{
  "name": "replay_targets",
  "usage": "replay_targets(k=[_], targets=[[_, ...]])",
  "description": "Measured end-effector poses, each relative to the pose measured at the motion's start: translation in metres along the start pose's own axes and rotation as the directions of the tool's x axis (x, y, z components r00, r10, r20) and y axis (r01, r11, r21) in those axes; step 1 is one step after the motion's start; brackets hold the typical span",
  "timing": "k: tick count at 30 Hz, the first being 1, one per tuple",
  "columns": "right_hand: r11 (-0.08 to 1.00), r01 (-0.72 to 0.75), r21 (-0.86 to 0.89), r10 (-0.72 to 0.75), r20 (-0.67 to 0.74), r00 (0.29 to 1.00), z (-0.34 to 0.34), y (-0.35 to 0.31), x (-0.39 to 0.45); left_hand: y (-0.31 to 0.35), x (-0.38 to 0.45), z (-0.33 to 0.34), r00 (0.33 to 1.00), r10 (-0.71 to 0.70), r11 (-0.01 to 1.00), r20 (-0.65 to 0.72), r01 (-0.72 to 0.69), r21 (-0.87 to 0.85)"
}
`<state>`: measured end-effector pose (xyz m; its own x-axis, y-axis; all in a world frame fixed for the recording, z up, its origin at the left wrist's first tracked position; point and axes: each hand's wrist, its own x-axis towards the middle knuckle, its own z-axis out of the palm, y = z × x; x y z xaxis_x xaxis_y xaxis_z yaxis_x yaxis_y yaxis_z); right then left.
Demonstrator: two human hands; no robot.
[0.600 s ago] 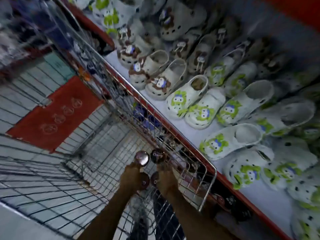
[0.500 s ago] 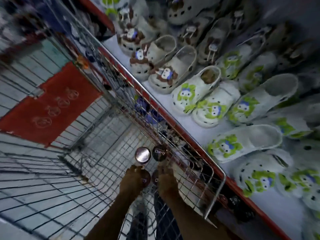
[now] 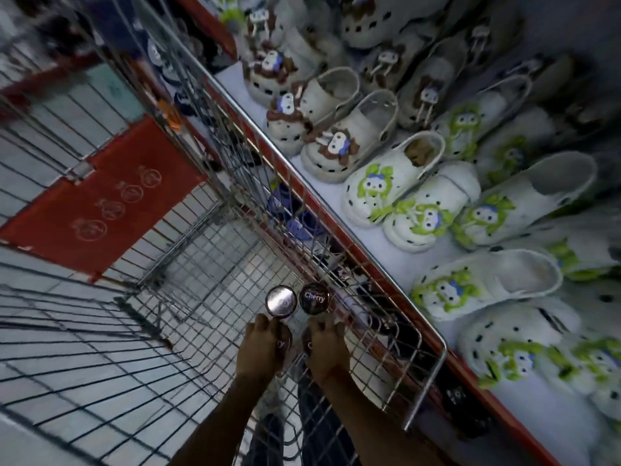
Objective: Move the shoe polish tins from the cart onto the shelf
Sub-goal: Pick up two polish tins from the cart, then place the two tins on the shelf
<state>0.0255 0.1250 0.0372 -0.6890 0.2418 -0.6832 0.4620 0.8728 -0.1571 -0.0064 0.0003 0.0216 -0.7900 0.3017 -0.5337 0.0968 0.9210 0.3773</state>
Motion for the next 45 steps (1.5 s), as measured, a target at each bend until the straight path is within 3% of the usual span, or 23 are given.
replay_targets(k=[5,13,21,24,33,36,38,45], targets=[[0.991,0.003,0.137,0.013,-0.119,0.993,-0.04,-0.003,-0.04,0.014,-0.019,-0.053,0.998,0.01,0.997,-0.055,-0.014,-0.071],[0.916,0.13,0.379,0.052,-0.434,0.9,-0.137,0.003,-0.135,0.072,-0.063,-0.164,0.914,0.257,0.917,-0.313,-0.333,-0.219],[0.87,0.232,0.434,0.163,-0.699,0.696,-0.252,0.036,-0.216,0.18,-0.099,-0.262,0.776,0.435,0.802,-0.457,-0.565,-0.195],[0.864,0.287,0.414,0.181,-0.787,0.589,-0.301,0.061,-0.254,0.233,-0.116,-0.29,0.712,0.482,0.74,-0.511,-0.643,-0.199],[0.866,0.293,0.404,0.304,-0.893,0.332,-0.395,0.144,-0.351,0.392,-0.164,-0.332,0.539,0.584,0.548,-0.606,-0.813,-0.195],[0.842,0.238,0.484,0.375,-0.843,0.387,-0.41,0.18,-0.363,0.428,-0.173,-0.325,0.535,0.636,0.529,-0.557,-0.827,-0.19],[0.828,0.173,0.533,0.421,-0.796,0.435,-0.414,0.204,-0.36,0.448,-0.175,-0.315,0.564,0.661,0.57,-0.495,-0.807,-0.158],[0.828,0.0,0.561,0.486,-0.717,0.5,-0.407,0.252,-0.352,0.492,-0.168,-0.281,0.639,0.692,0.659,-0.335,-0.749,-0.067]])
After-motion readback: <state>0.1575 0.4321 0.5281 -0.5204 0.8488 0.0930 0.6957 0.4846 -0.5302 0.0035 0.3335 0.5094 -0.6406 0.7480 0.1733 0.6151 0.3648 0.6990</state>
